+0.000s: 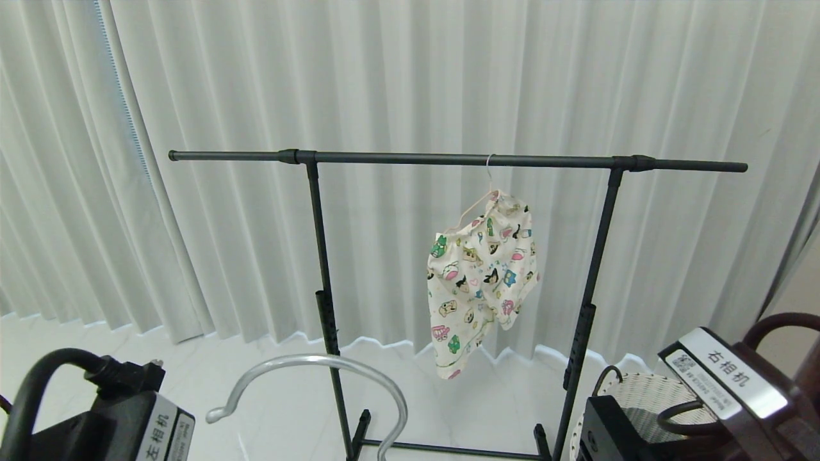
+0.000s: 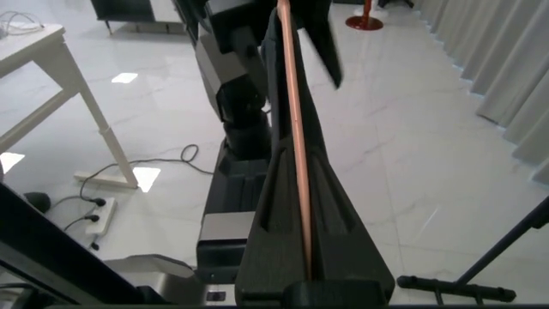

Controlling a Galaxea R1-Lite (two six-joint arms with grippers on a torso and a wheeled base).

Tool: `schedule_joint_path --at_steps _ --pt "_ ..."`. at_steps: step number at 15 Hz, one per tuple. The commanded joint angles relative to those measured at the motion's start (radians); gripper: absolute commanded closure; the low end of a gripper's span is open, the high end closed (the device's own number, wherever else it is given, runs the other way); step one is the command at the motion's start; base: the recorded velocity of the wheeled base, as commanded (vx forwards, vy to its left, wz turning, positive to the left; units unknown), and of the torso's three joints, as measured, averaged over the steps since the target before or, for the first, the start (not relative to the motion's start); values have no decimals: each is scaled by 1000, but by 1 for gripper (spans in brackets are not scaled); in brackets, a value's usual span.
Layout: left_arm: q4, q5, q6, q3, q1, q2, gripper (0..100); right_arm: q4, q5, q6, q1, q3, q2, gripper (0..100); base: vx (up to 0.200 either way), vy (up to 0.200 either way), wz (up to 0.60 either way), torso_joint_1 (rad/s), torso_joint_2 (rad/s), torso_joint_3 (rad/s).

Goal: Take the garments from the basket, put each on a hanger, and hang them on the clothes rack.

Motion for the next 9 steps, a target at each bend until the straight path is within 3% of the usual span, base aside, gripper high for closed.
schedule_joint_path --at_steps 1,6,7,9 --pt "1 0 0 3 -1 2 100 0 -1 0 -3 -6 1 100 0 0 0 0 0 0" --pt "1 11 9 12 2 -6 100 0 -41 4 -4 -10 3 100 0 0 0 0 0 0" --pt "1 22 7 17 2 -8 100 3 -53 9 -6 -15 3 0 0 0 0 0 0 0" --pt "1 39 7 18 3 -11 100 3 -62 9 -17 -15 4 0 0 0 0 0 0 0"
